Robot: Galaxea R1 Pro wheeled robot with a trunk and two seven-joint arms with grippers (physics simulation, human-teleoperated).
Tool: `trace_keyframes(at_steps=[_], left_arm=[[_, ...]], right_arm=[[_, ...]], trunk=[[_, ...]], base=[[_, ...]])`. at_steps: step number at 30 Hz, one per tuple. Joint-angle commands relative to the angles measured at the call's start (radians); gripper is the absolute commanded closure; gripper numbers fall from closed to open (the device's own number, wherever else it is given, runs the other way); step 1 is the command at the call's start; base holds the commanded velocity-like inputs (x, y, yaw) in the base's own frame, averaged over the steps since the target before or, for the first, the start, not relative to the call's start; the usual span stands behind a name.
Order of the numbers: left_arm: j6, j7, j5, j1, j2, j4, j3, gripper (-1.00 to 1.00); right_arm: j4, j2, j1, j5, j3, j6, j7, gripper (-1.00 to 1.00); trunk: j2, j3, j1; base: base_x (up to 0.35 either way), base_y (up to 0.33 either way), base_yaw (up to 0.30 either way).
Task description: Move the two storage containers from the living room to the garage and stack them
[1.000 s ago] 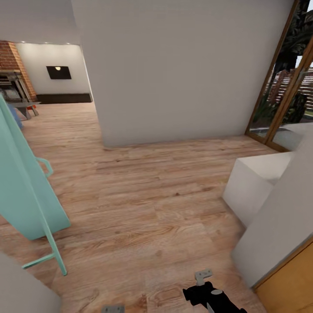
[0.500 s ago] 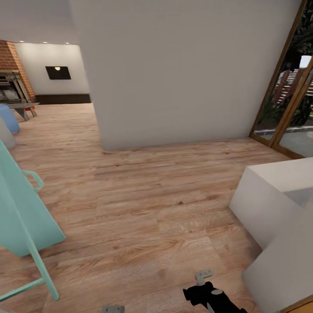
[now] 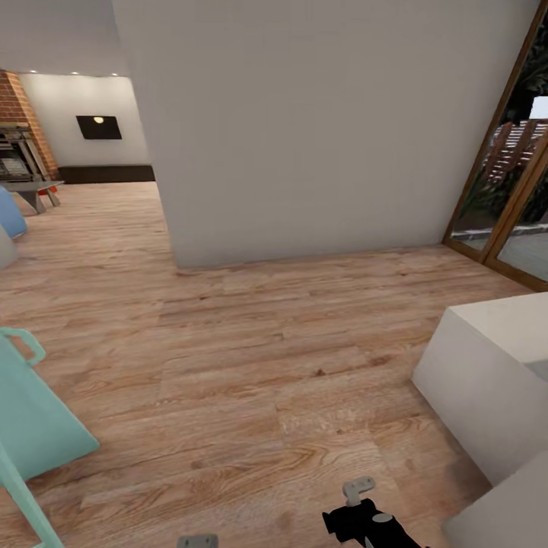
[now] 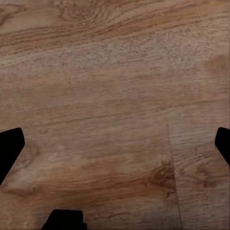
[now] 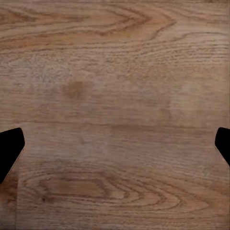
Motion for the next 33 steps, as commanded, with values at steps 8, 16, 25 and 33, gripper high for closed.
trace_keyframes(at_steps=[8, 16, 25, 33], left_arm=[[0.002, 0.004, 0.003, 0.0, 0.0, -0.001, -0.001, -1.0], [0.002, 0.004, 0.003, 0.0, 0.0, -0.001, -0.001, -1.0], [0.002, 0.004, 0.003, -0.001, 0.0, -0.001, -0.001, -1.0], [0.002, 0.004, 0.004, 0.0, 0.0, -0.001, -0.001, -1.0]], right_arm=[[-0.003, 0.007, 0.001, 0.005, 0.005, 0.009, -0.001, -1.0], [-0.004, 0.007, 0.001, 0.006, 0.004, 0.01, 0.0, -1.0], [-0.005, 0.006, 0.001, 0.004, 0.003, 0.008, 0.002, -1.0], [-0.005, 0.006, 0.001, 0.004, 0.003, 0.008, 0.002, -1.0]], trunk=[[0.0, -0.001, 0.0], [0.0, -0.001, 0.0], [0.0, -0.001, 0.0], [0.0, 0.003, 0.0]], base=[[0.343, 0.0, 0.113], [0.343, 0.0, 0.244], [0.343, 0.0, 0.112], [0.343, -0.069, 0.092]])
